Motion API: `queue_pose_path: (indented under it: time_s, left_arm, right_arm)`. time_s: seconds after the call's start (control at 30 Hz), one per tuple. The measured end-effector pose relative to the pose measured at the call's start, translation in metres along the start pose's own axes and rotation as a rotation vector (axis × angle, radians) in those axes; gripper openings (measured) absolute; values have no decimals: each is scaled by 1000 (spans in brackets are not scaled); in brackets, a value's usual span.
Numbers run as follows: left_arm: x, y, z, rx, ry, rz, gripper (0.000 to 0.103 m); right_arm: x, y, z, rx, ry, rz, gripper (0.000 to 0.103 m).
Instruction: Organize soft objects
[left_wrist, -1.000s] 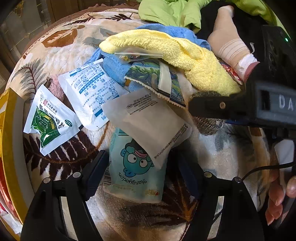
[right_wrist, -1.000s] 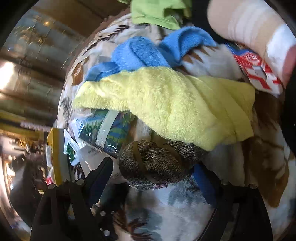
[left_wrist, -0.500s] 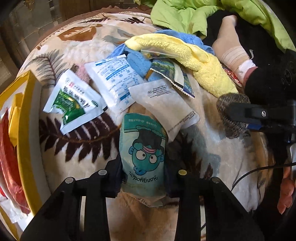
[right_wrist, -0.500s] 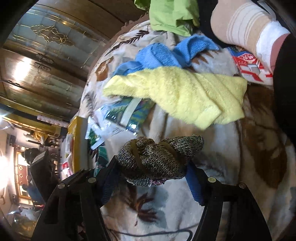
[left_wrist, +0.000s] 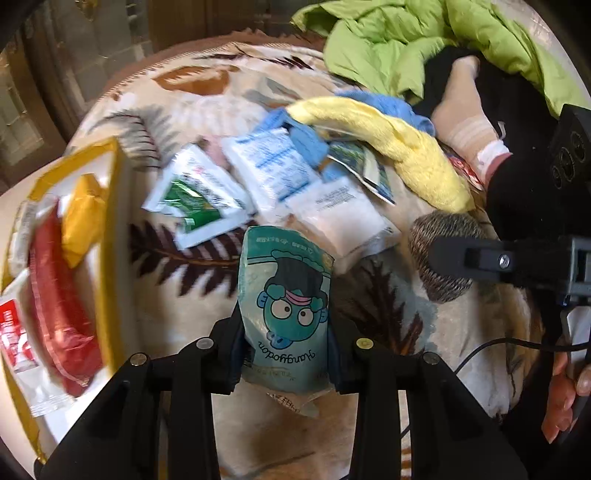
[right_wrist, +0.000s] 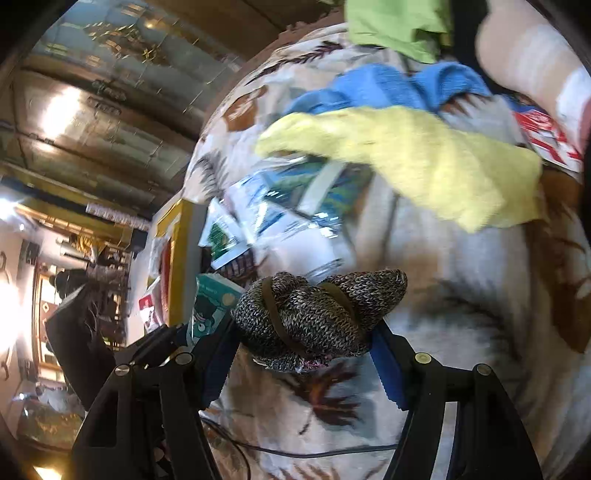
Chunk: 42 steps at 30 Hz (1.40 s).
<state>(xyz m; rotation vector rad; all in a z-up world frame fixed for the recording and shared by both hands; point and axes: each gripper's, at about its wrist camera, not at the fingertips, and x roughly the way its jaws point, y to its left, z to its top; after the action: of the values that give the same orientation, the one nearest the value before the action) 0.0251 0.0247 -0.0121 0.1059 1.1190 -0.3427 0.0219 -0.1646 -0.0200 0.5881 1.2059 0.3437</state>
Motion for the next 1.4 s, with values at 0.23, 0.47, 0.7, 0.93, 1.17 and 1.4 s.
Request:
queue_pose_path:
  time_s: [0.23, 0.47, 0.7, 0.93, 1.17, 1.4]
  left_arm:
    - [-23, 37, -7, -62, -53, 78, 33]
    - [-44, 69, -18, -125, -70, 54, 33]
    - [-71, 91, -31, -188, -105, 10, 33]
    - [-88, 124, -50, -216, -112, 107, 33]
    - [-82, 151, -79, -242, -60, 168, 33]
    - [-67, 163, -92, -266, -28, 207, 33]
  right_arm:
    - [17, 40, -3, -80, 40, 25, 69]
    - [38, 100, -10, -207, 86, 62, 69]
    - [58, 151, -21, -309, 123, 90, 69]
    - [71, 181, -31, -365, 161, 108, 69]
    - [93, 220, -48, -451, 210, 125, 69]
    - [129, 244, -66, -537, 262, 62, 69]
